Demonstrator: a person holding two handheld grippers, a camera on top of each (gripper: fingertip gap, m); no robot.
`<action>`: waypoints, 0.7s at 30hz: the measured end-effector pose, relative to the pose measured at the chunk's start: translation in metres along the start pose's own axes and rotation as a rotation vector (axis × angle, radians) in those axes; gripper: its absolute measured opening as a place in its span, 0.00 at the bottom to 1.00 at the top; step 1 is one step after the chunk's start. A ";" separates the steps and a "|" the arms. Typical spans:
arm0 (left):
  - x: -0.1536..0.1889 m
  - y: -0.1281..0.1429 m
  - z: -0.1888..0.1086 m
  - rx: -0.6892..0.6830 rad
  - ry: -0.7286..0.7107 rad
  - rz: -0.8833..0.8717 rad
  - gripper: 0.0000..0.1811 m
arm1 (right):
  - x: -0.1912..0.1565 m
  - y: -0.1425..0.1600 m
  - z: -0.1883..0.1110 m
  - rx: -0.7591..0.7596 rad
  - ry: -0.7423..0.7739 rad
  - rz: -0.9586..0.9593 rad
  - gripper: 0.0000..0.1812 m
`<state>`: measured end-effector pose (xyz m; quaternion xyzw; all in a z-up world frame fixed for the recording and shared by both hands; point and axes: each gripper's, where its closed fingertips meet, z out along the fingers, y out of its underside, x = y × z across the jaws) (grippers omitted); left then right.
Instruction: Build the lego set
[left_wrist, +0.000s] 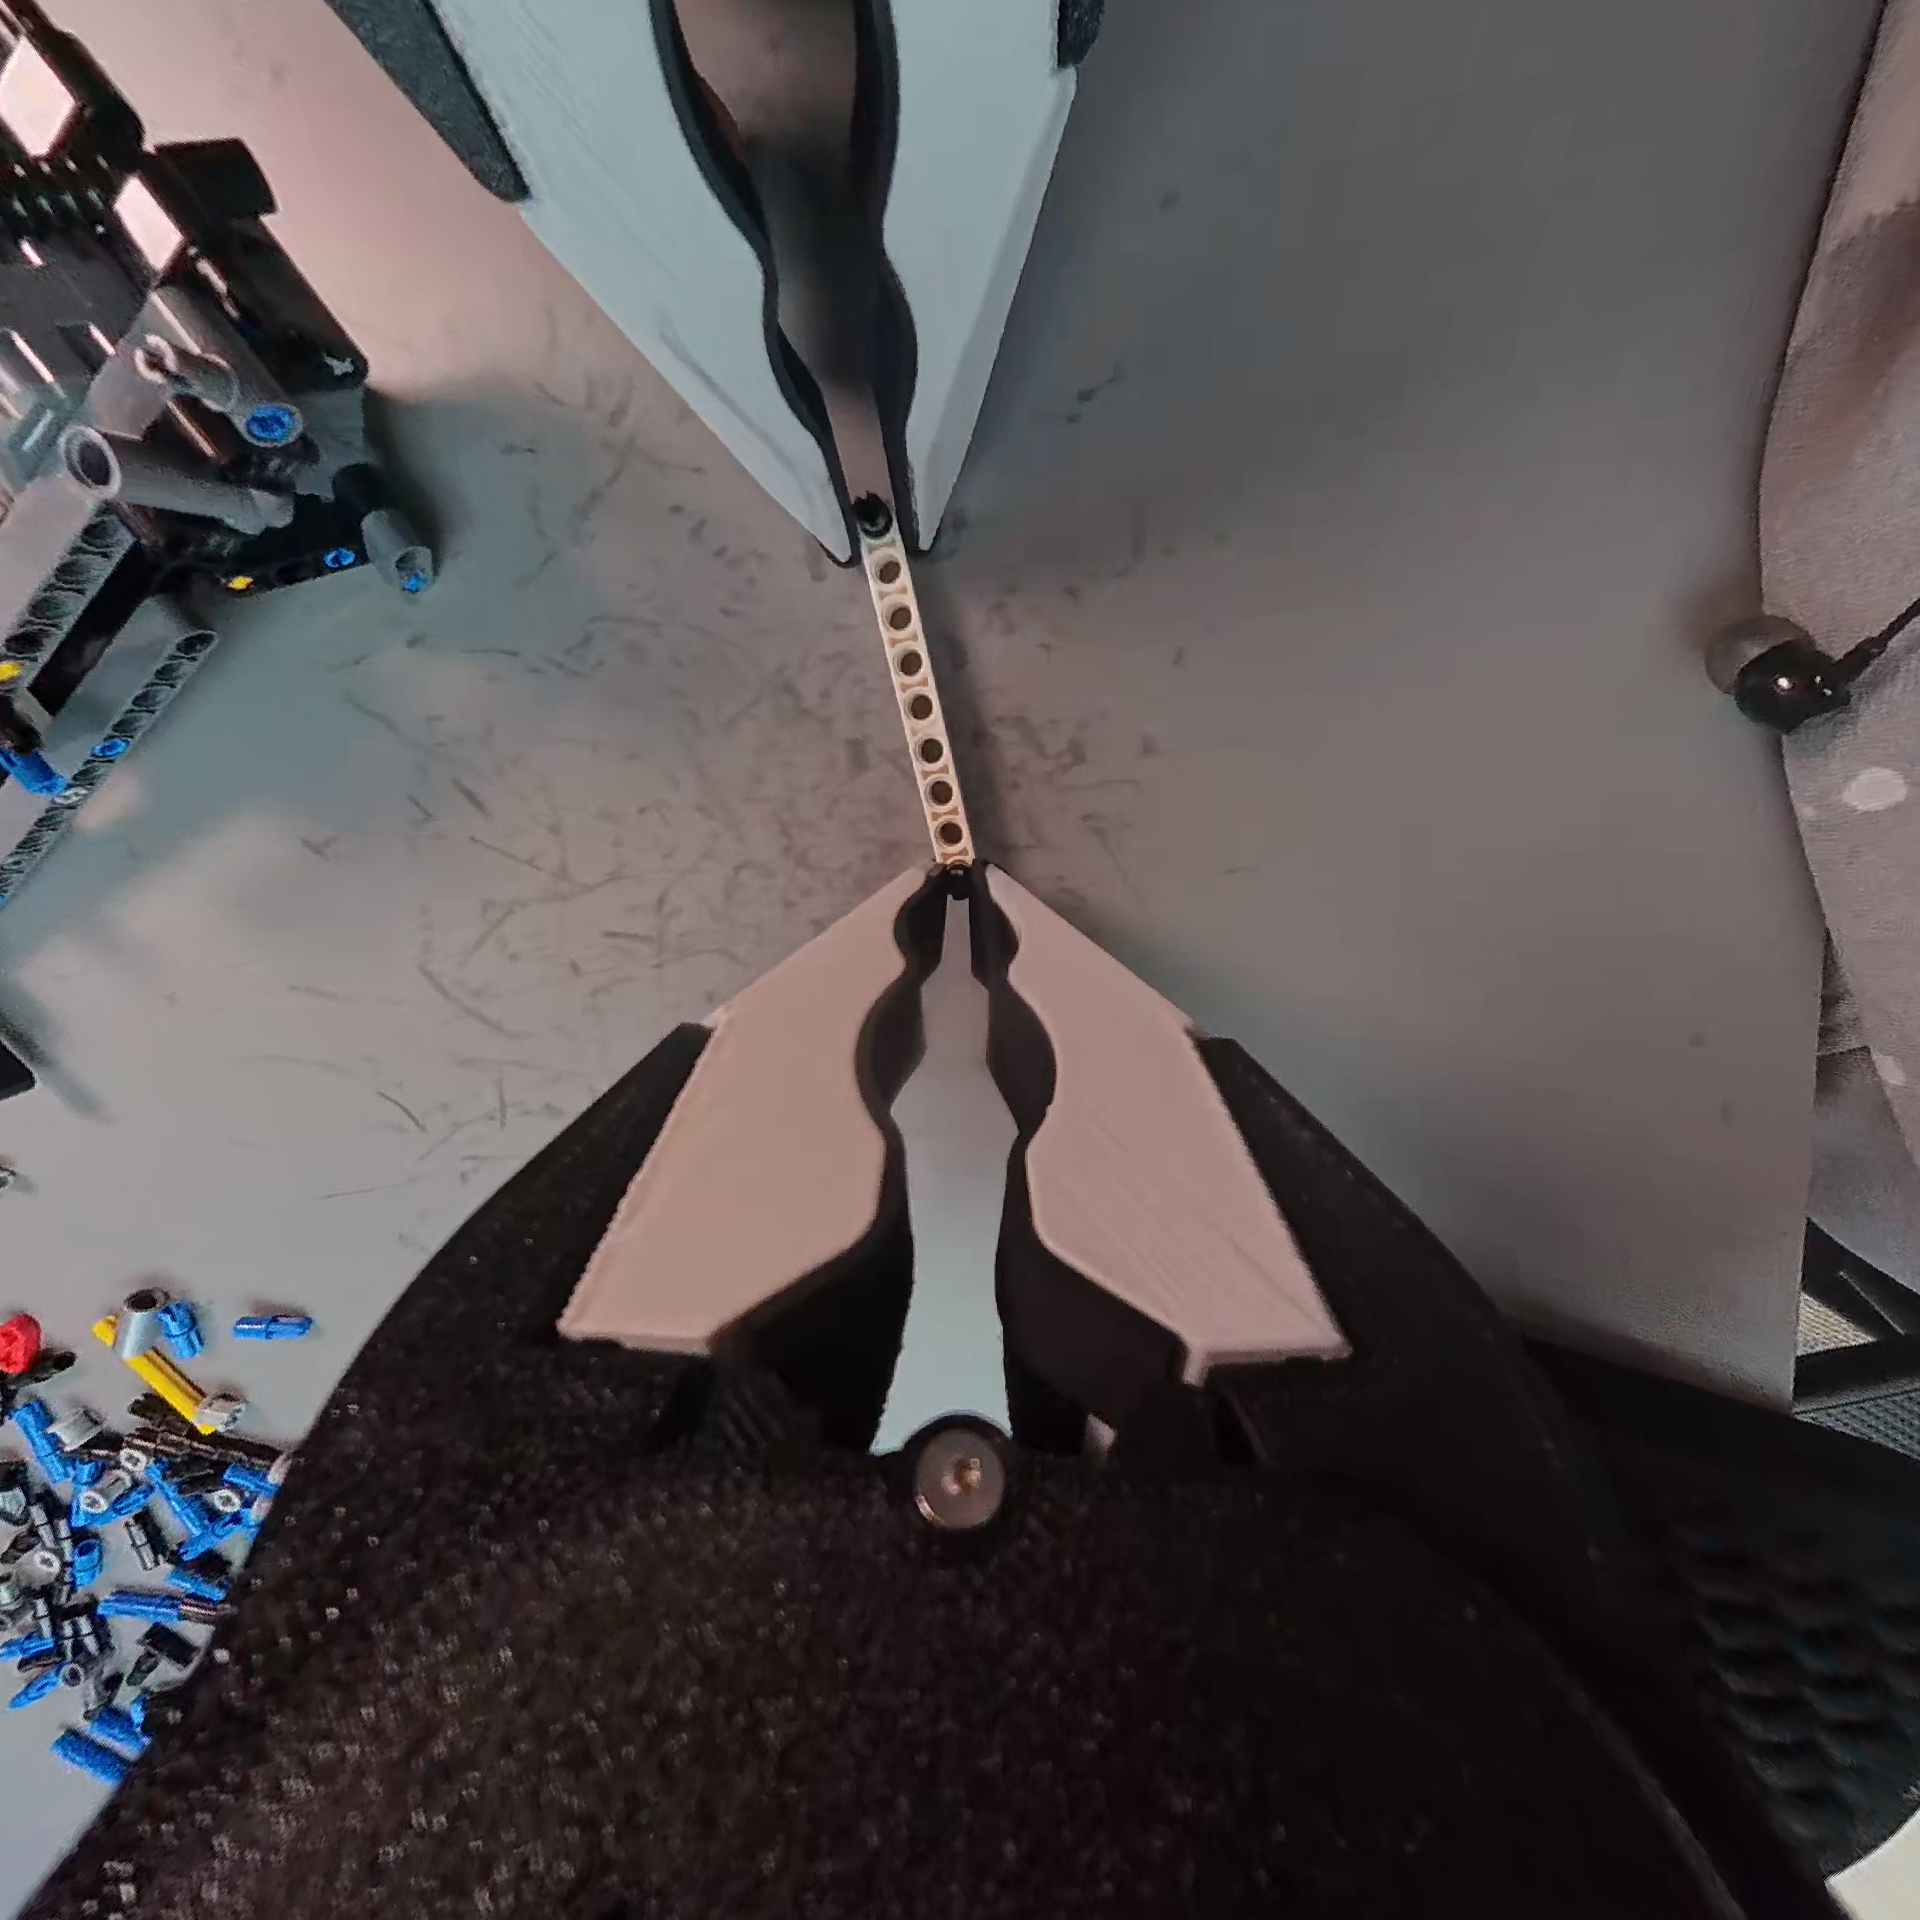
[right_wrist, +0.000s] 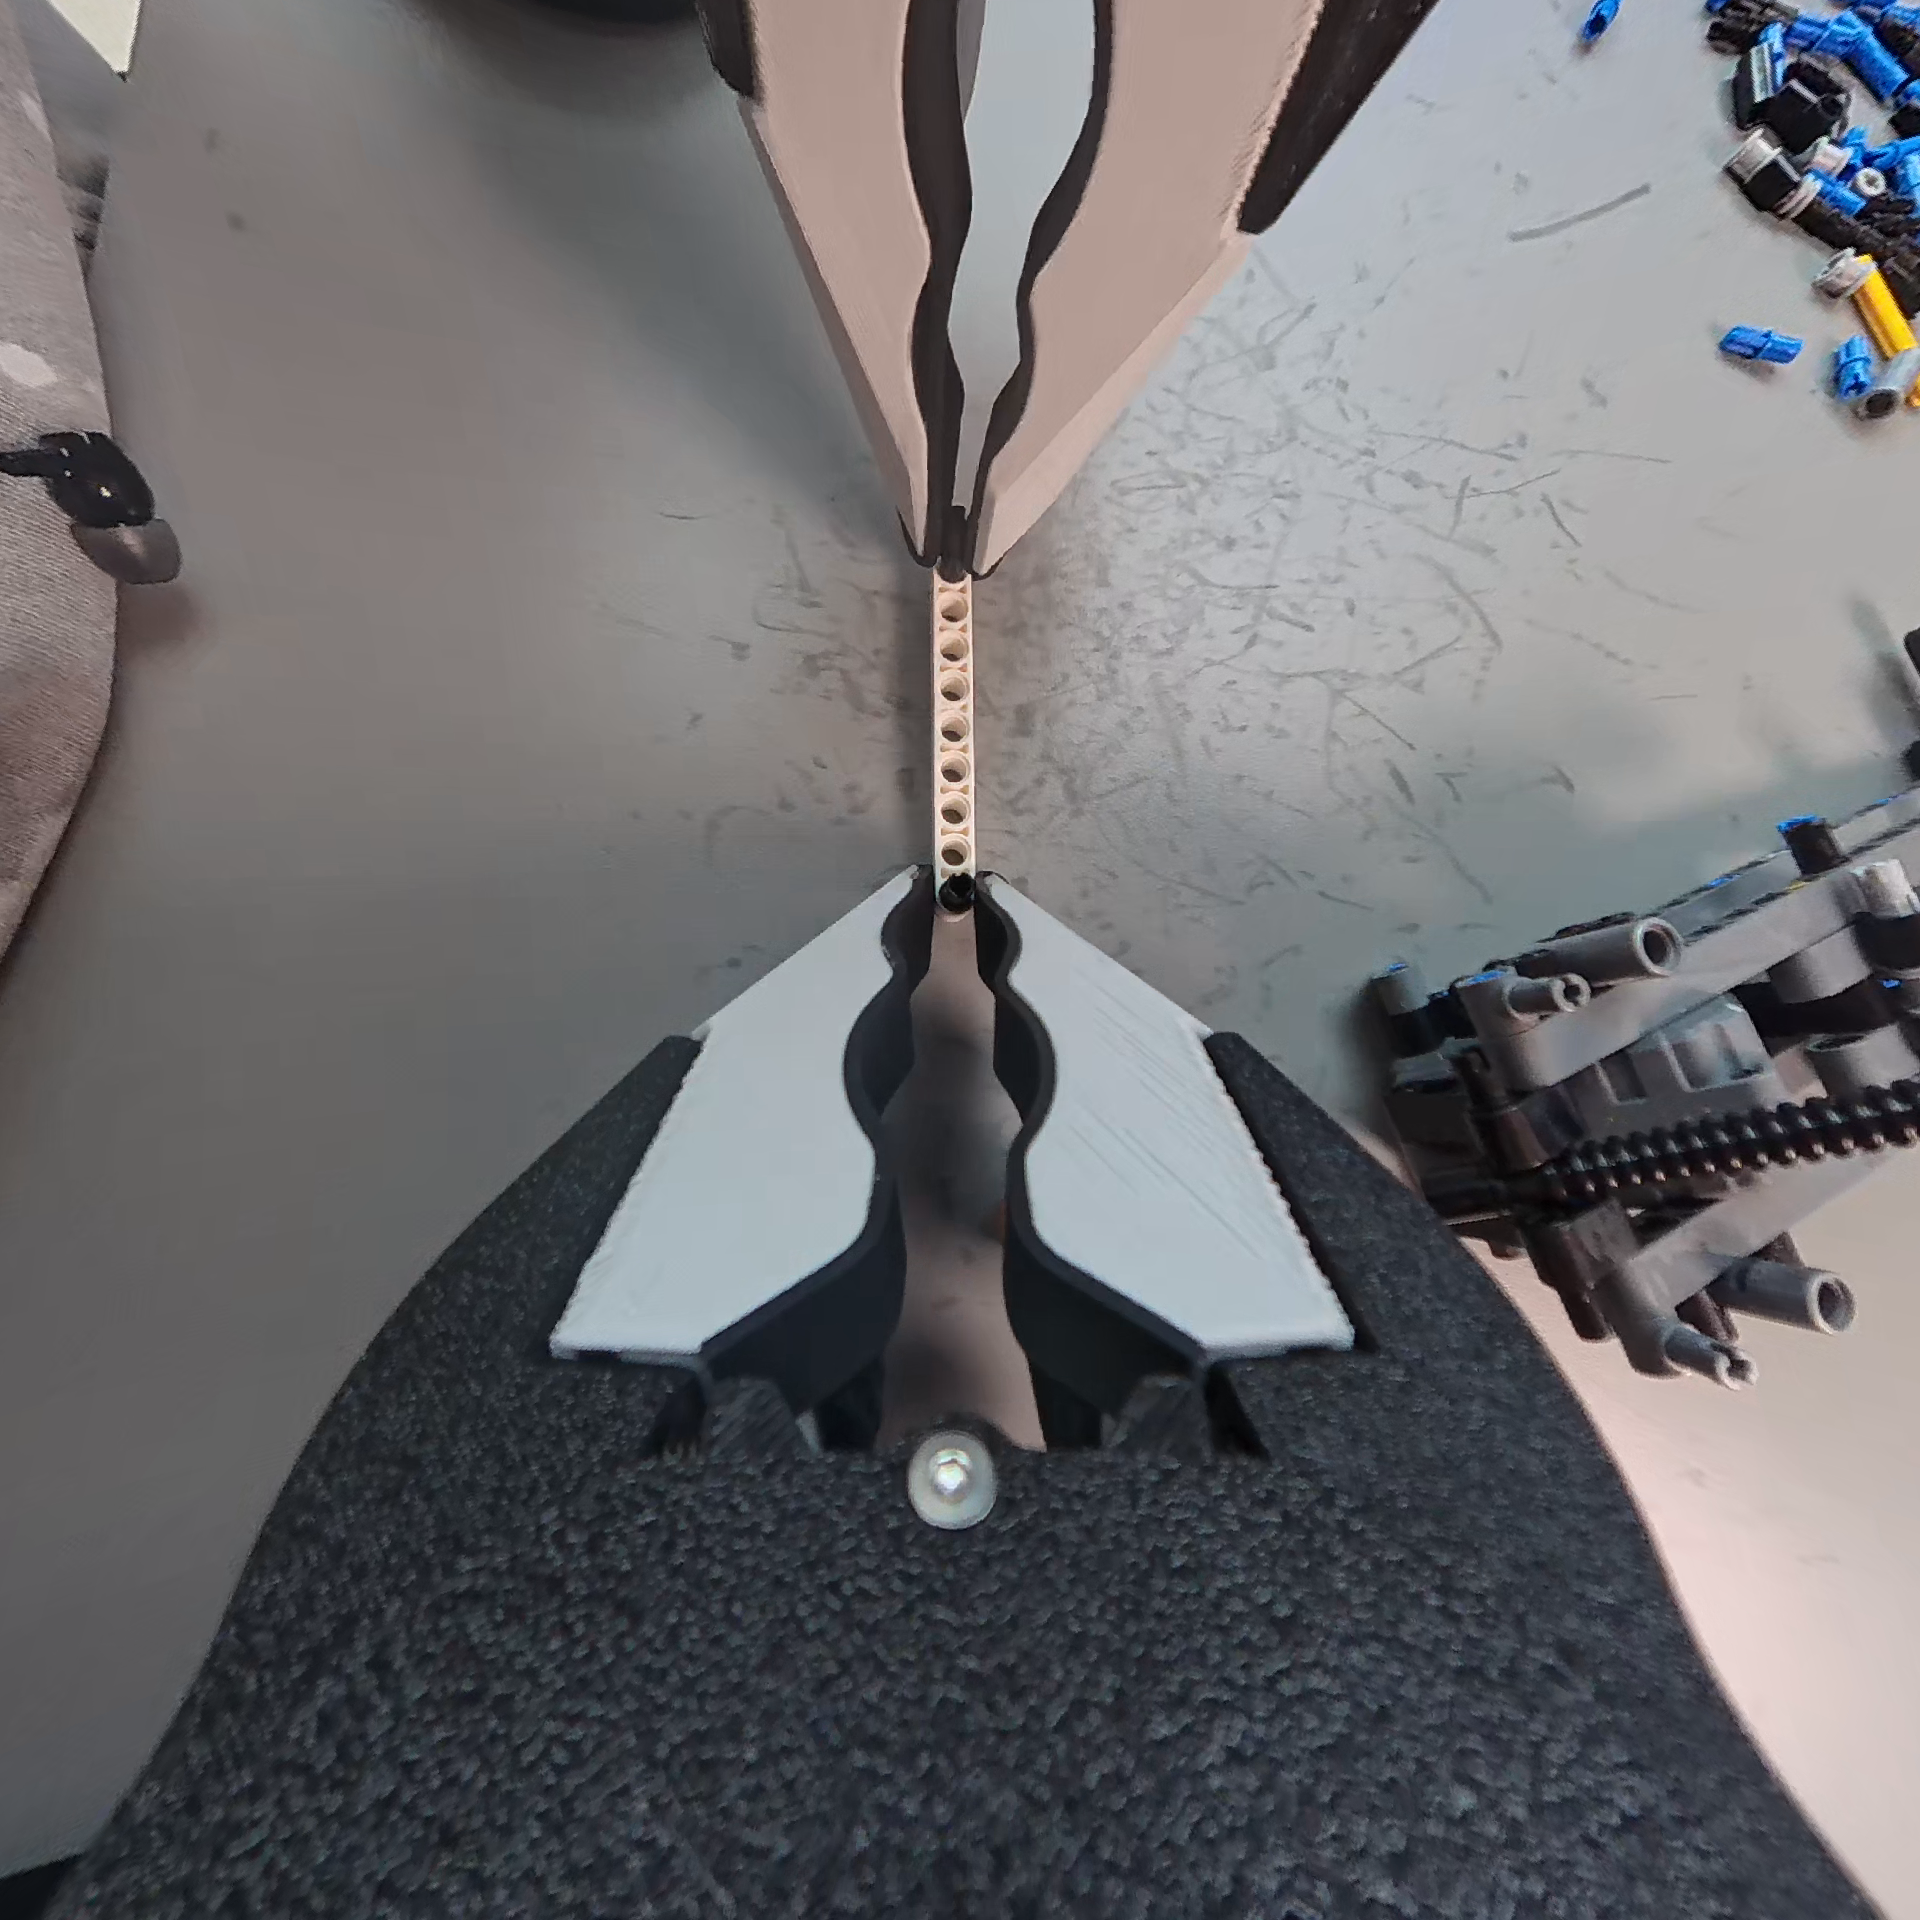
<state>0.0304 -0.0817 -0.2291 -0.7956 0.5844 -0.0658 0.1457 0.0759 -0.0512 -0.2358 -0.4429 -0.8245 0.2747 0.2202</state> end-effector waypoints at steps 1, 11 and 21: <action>0.000 0.000 0.000 -0.002 0.002 -0.002 0.03 | 0.000 0.000 0.000 0.001 0.000 0.000 0.04; 0.000 -0.003 0.001 -0.073 0.031 0.042 0.03 | 0.000 0.000 -0.001 0.005 -0.005 -0.002 0.04; 0.002 -0.004 0.004 0.072 0.051 -0.082 0.03 | -0.001 0.000 0.000 0.008 0.017 -0.014 0.04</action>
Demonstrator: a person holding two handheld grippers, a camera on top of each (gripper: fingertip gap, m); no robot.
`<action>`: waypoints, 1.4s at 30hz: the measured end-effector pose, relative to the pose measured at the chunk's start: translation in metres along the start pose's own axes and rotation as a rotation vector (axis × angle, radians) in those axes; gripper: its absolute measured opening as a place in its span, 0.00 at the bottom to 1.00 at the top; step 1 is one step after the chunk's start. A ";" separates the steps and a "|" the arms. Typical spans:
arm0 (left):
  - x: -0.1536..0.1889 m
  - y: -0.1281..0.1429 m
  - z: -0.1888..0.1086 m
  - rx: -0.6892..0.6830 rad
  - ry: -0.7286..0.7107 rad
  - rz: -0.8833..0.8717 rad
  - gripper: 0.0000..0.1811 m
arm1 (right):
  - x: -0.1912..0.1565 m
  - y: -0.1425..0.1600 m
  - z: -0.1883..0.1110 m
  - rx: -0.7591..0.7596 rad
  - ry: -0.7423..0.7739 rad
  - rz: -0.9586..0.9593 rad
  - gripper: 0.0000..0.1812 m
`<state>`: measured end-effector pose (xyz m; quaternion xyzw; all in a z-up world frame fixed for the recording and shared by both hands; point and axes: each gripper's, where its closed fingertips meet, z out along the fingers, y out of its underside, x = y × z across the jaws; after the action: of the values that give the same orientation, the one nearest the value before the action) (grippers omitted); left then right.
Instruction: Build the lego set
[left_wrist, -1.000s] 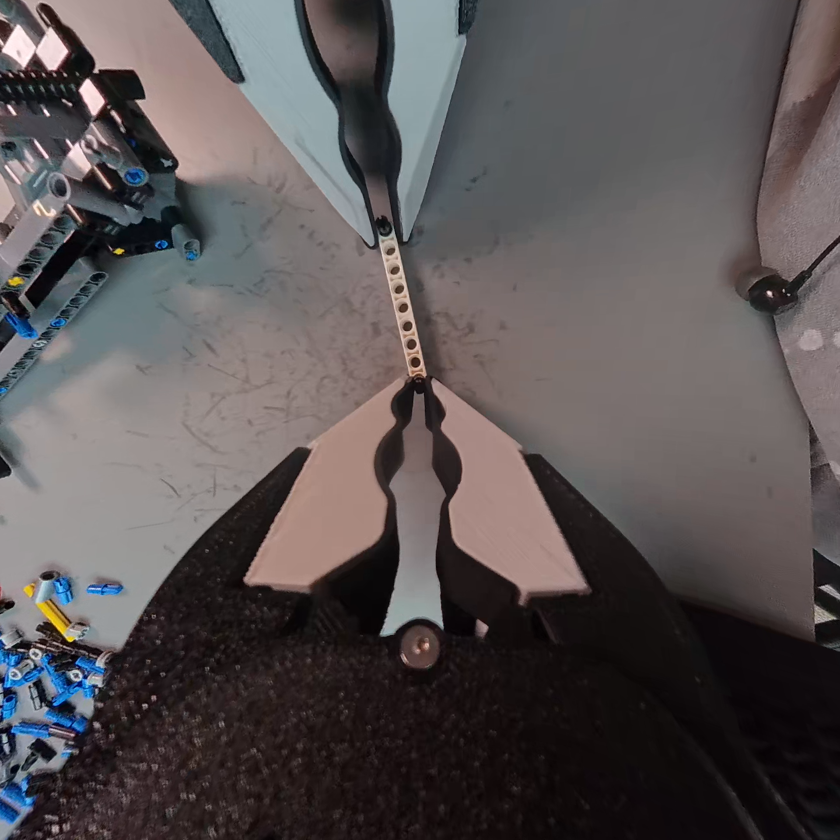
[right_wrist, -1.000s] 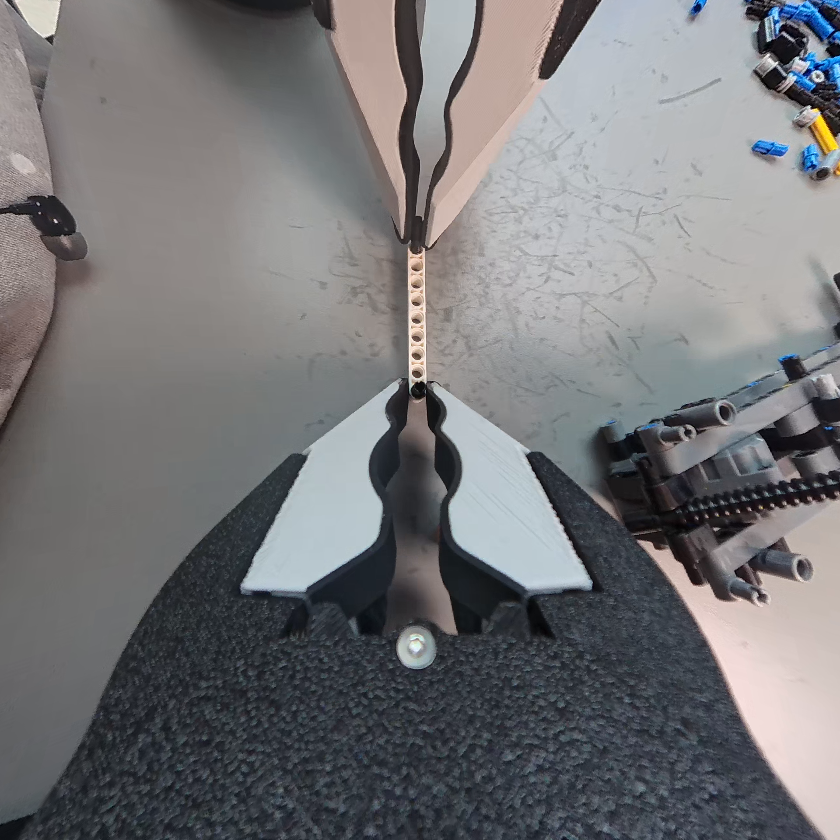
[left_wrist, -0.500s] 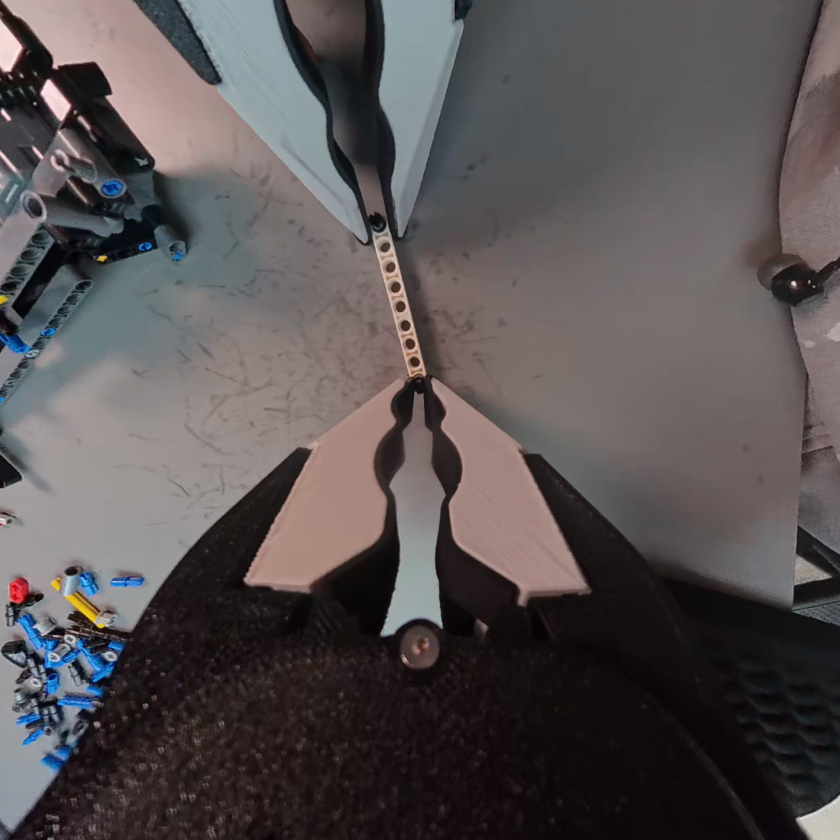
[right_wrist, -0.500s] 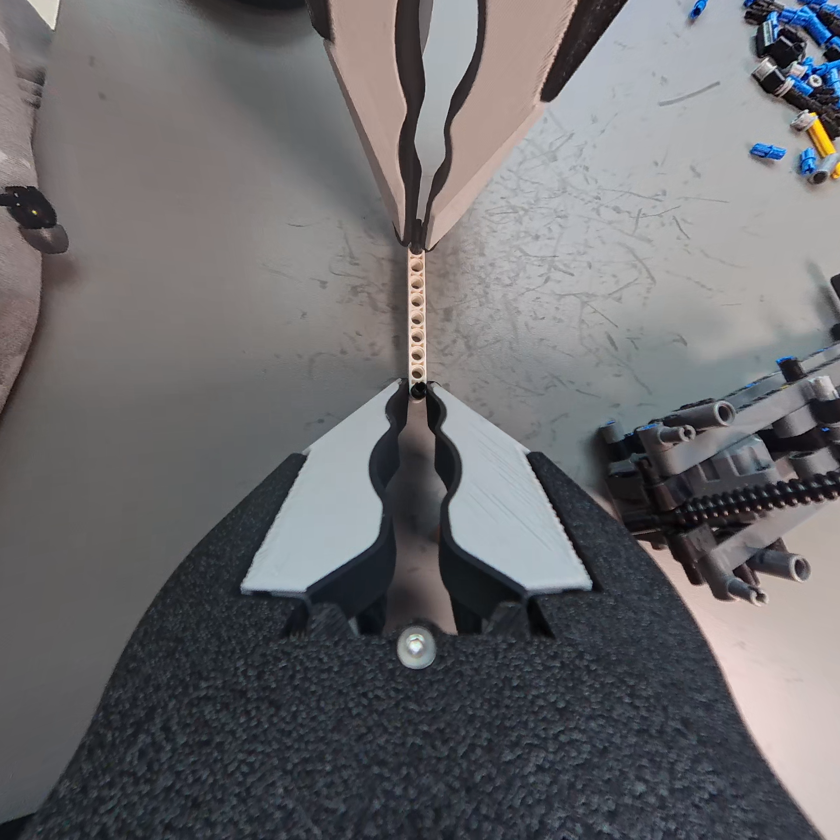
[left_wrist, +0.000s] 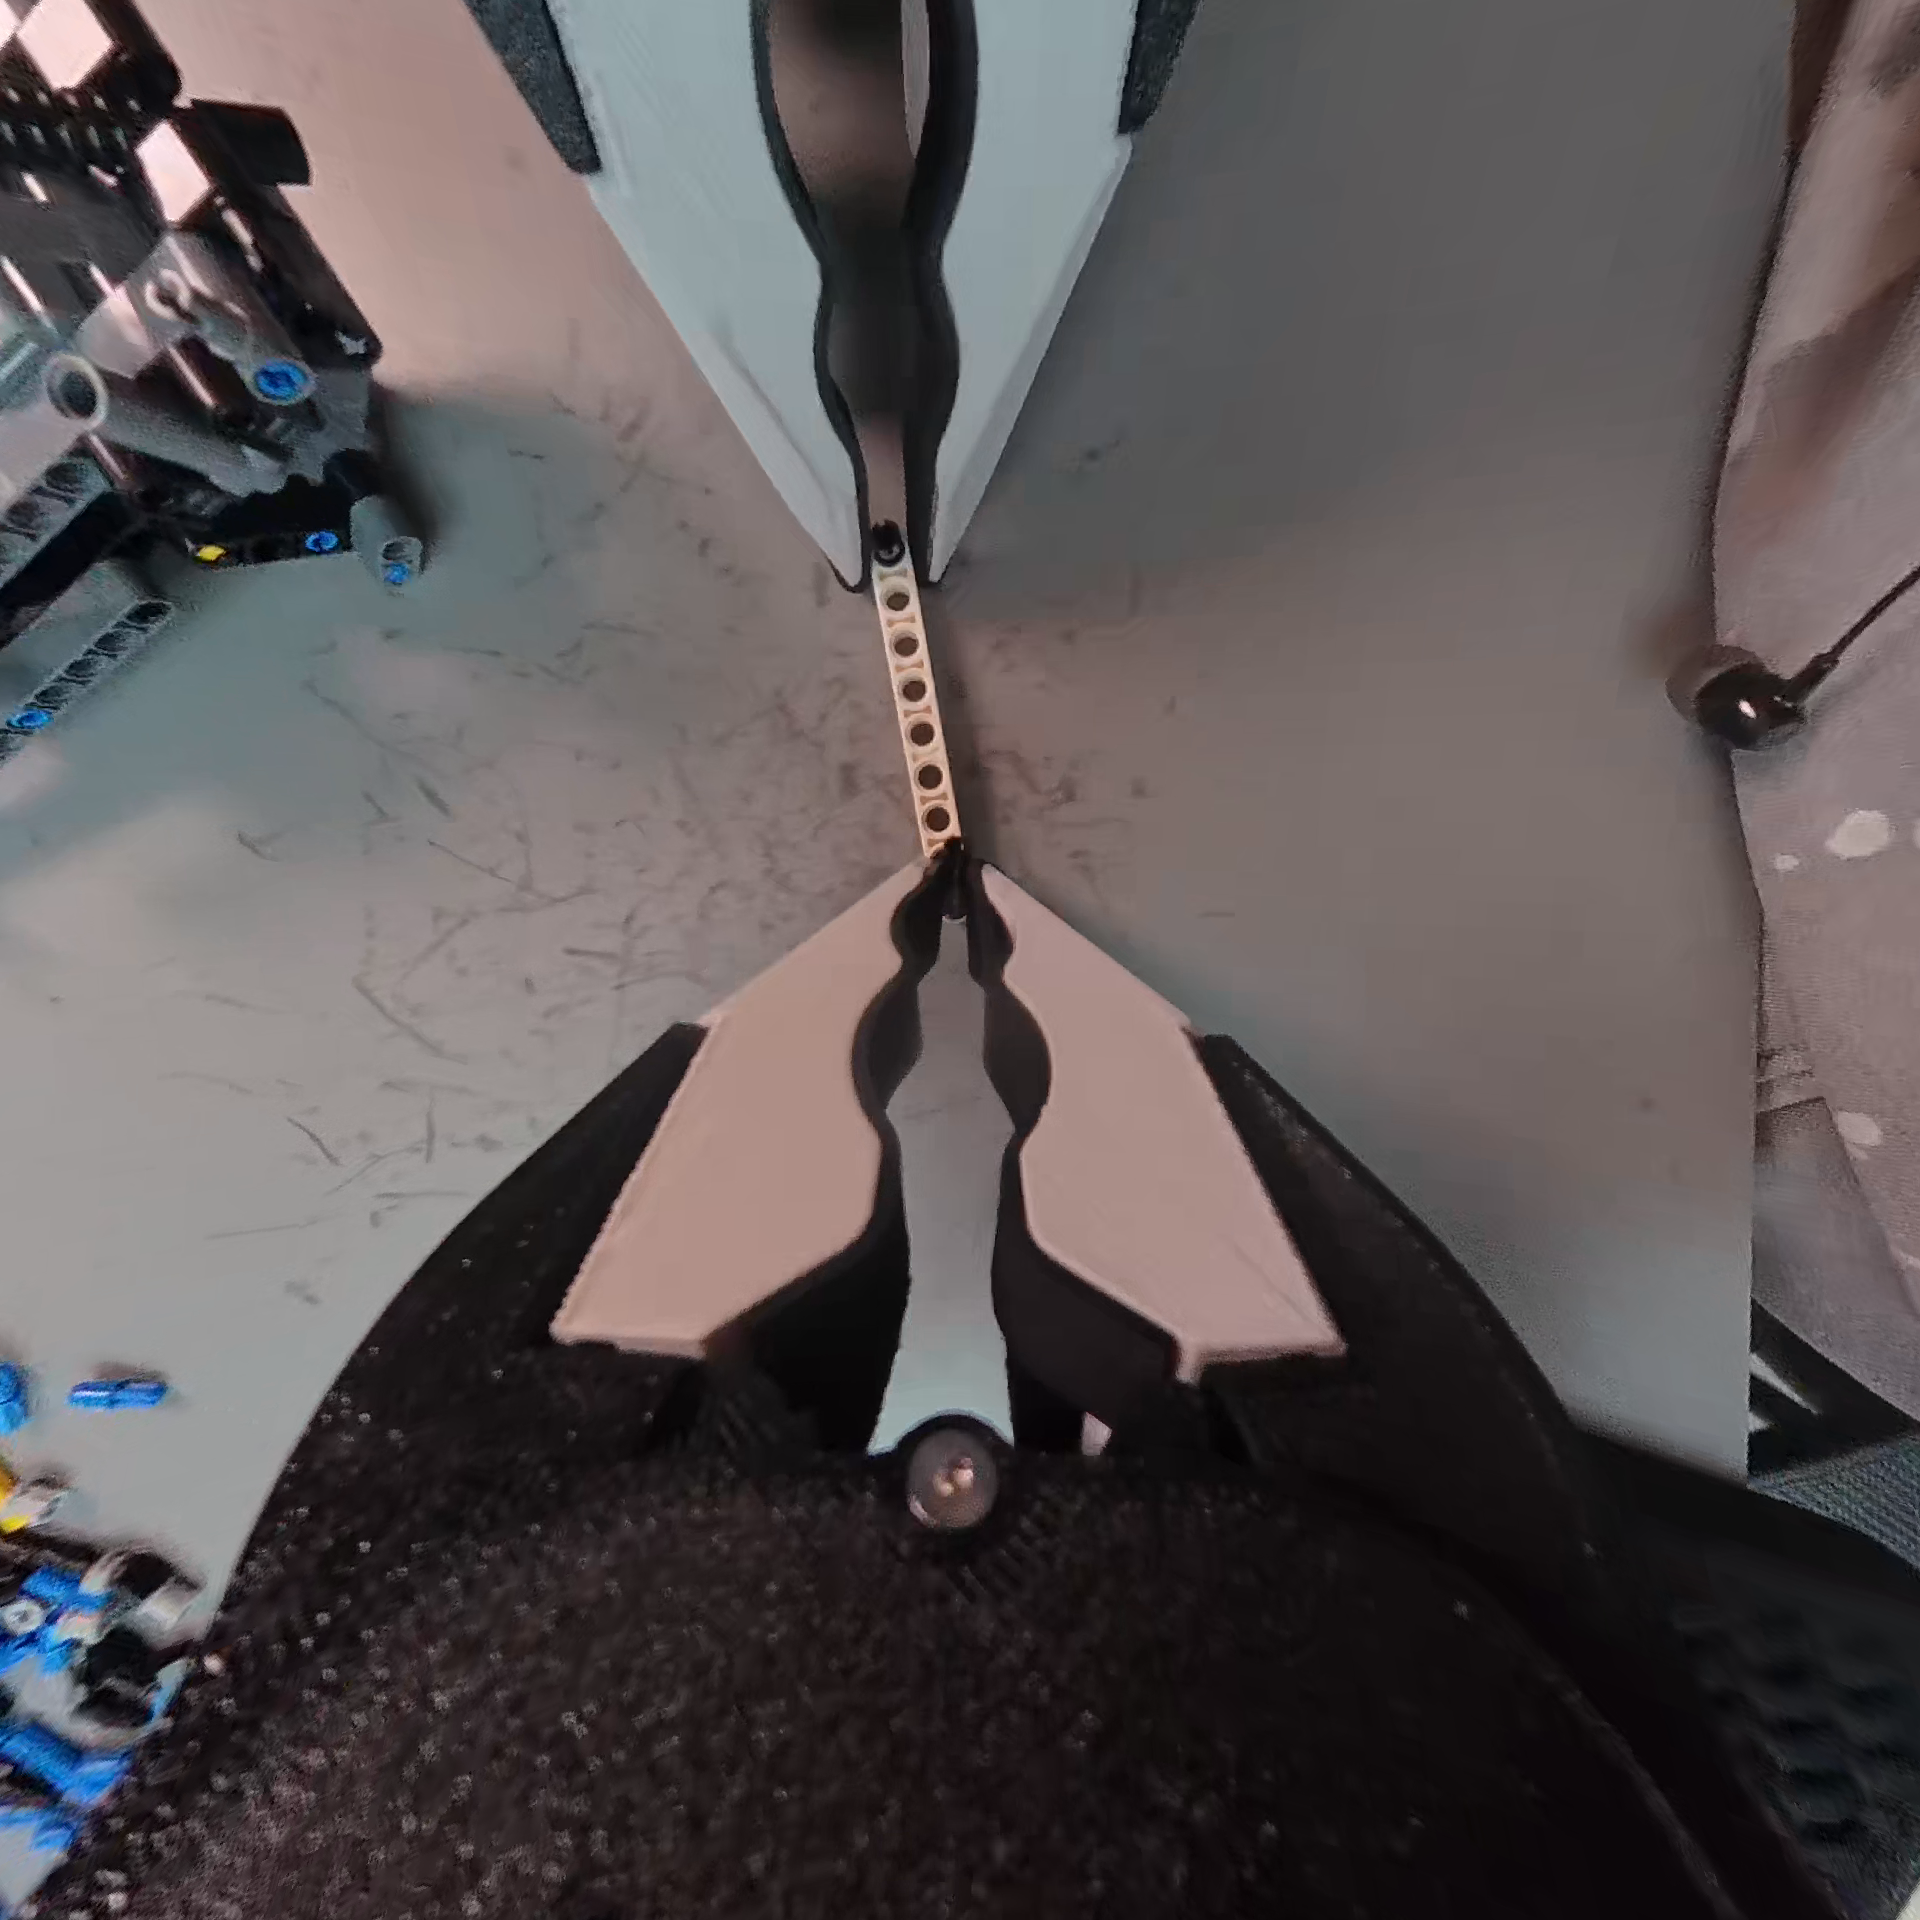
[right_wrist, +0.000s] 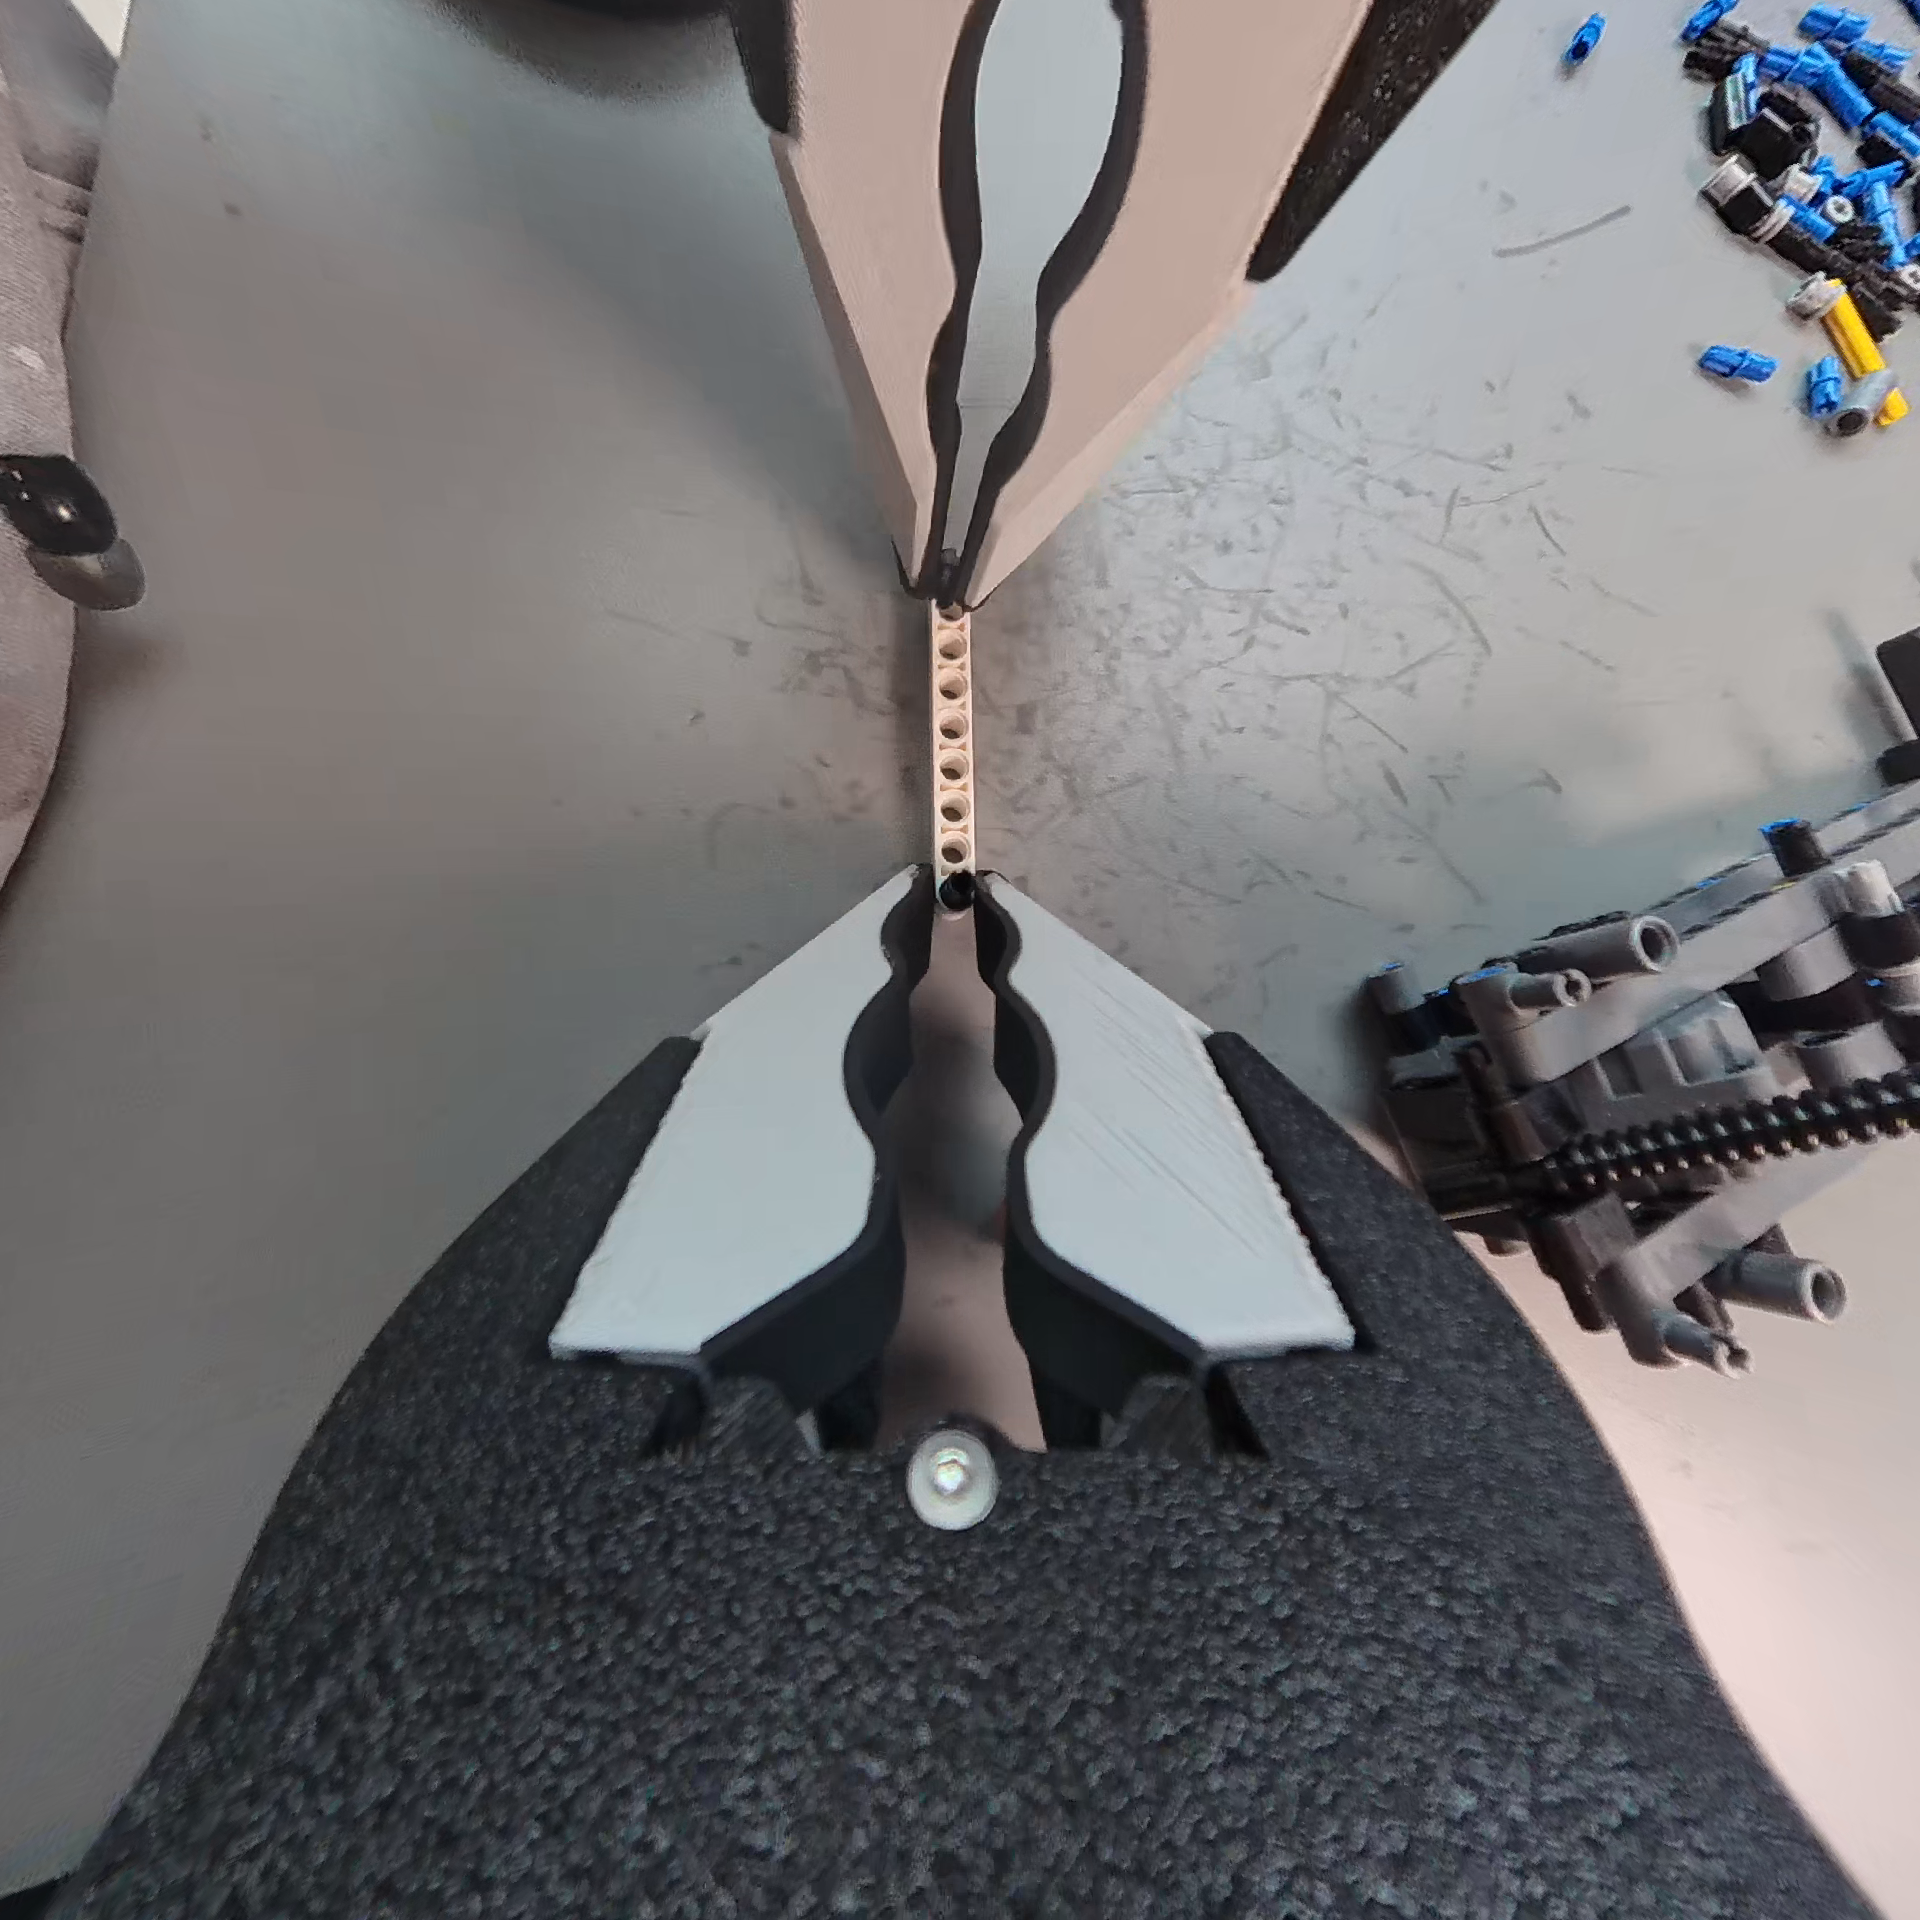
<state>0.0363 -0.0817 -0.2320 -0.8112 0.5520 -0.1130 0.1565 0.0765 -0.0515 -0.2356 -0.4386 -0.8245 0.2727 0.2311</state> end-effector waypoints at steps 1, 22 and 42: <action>0.001 0.000 0.000 0.056 0.000 -0.013 0.03 | 0.000 0.000 0.000 0.004 -0.002 0.003 0.04; -0.002 0.001 -0.006 0.323 -0.085 -0.088 0.04 | 0.001 0.000 0.000 0.012 -0.014 0.016 0.04; 0.002 0.002 -0.004 0.262 -0.084 -0.013 0.03 | 0.000 0.000 0.000 0.005 -0.005 0.009 0.04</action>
<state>0.0333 -0.0847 -0.2289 -0.7913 0.5202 -0.1512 0.2834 0.0762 -0.0512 -0.2354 -0.4409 -0.8225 0.2768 0.2291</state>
